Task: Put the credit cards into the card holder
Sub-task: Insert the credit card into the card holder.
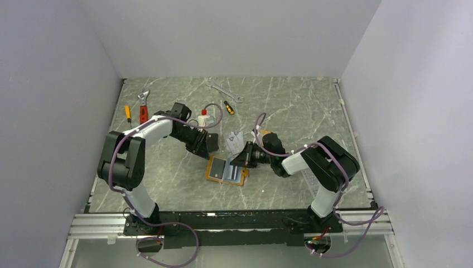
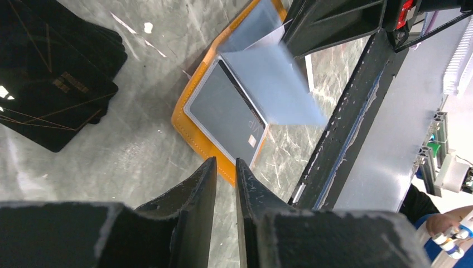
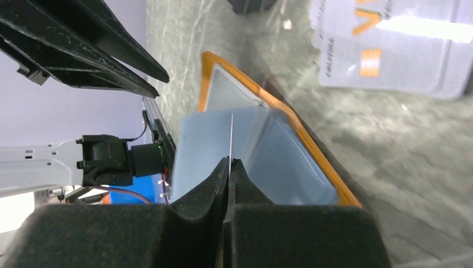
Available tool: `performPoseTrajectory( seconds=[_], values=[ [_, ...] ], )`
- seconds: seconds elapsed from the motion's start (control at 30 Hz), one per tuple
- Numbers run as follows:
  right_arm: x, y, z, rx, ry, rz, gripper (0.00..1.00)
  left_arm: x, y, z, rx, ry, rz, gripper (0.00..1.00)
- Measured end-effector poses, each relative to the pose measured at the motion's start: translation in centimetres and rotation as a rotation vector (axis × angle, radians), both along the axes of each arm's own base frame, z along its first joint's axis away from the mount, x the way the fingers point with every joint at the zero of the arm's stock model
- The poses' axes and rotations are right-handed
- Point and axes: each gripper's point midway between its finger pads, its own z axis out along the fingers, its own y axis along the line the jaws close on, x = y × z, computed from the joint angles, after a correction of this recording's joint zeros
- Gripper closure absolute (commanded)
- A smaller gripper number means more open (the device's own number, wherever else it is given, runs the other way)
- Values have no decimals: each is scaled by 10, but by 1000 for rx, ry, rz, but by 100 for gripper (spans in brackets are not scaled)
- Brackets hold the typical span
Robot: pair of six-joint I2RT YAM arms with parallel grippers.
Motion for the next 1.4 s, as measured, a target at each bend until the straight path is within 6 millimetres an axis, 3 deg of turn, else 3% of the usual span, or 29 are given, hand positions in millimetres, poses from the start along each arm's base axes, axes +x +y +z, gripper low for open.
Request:
performPoseTrajectory(
  seconds=[0.33,0.67,1.0,1.17,1.4],
  values=[
    [11,23,24,44,-60,36,100,0,6,6,4,-30,-52,76],
    [6,24,3,9,-5,51,100,-1,9,4,-6,-56,-92,76],
    [-8,7,-9,13,45,46,100,-12,8,-24,4,103,-7,70],
    [-10,3,-9,25,49,41,100,-17,9,-29,16,167,50,64],
    [-9,4,-7,70,50,42,100,-15,5,-25,-11,200,84,65]
  ],
)
